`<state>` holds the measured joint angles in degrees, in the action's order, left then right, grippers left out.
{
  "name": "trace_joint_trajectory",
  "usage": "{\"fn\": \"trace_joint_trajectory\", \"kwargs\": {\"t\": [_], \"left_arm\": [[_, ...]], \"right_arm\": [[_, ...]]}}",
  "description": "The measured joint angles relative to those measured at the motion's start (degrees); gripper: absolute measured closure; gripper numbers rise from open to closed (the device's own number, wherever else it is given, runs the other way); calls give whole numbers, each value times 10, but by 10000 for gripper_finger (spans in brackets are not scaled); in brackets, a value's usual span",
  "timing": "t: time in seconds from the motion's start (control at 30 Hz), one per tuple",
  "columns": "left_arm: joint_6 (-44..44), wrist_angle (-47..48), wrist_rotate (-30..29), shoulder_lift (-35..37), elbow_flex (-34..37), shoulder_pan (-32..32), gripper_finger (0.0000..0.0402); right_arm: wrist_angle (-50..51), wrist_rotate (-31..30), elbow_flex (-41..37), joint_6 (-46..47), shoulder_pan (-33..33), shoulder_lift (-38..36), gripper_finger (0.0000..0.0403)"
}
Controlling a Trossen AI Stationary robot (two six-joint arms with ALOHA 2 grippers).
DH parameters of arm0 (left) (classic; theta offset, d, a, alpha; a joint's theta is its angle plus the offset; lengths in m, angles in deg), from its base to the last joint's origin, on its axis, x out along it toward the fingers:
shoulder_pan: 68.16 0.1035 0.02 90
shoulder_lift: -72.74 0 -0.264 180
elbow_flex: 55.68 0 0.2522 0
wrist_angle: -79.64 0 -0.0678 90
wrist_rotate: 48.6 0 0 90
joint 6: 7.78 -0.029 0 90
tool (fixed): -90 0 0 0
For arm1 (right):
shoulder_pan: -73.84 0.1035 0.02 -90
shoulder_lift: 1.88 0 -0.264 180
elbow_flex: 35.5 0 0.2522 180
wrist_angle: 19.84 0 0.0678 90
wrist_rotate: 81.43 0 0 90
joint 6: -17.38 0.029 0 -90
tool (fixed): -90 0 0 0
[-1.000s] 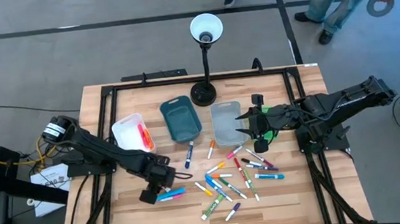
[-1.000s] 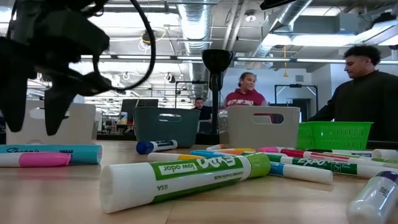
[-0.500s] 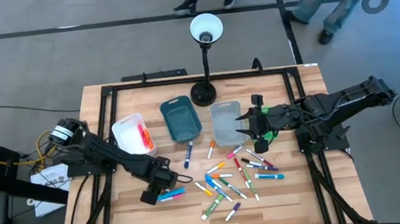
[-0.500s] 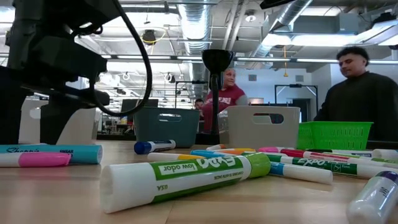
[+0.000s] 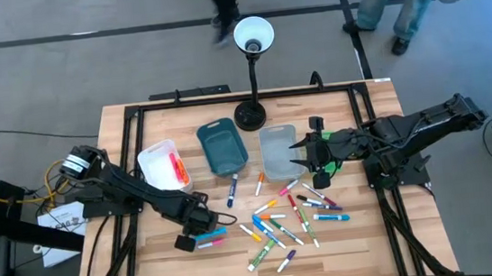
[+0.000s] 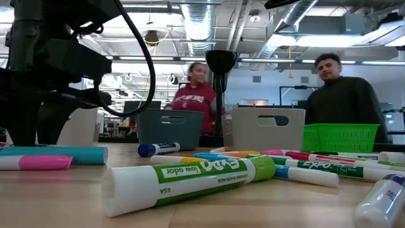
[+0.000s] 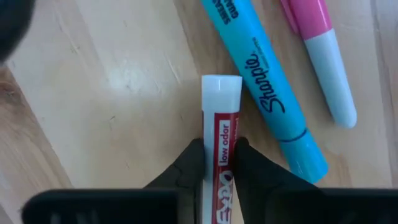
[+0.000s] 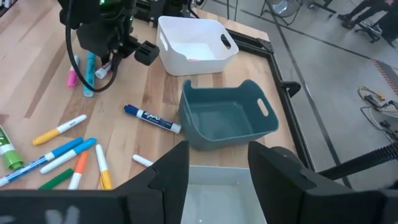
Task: Pick & Place Markers
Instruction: Put the red big marker pen into the blue bin
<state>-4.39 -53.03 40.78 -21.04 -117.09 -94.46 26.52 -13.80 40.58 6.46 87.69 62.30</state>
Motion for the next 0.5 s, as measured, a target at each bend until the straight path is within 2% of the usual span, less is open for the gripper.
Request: {"fn": "trace_joint_trajectory", "kwargs": {"t": [0.13,0.3,0.5], "left_arm": [[-6,-10,-55,43,-2,1,341],[-76,-11,-135,90,-24,17,342],[-229,-20,-196,114,-63,72,338]], "right_arm": [[0,1,0,0,0,0,249],[0,1,0,0,0,0,249],[0,1,0,0,0,0,249]]}}
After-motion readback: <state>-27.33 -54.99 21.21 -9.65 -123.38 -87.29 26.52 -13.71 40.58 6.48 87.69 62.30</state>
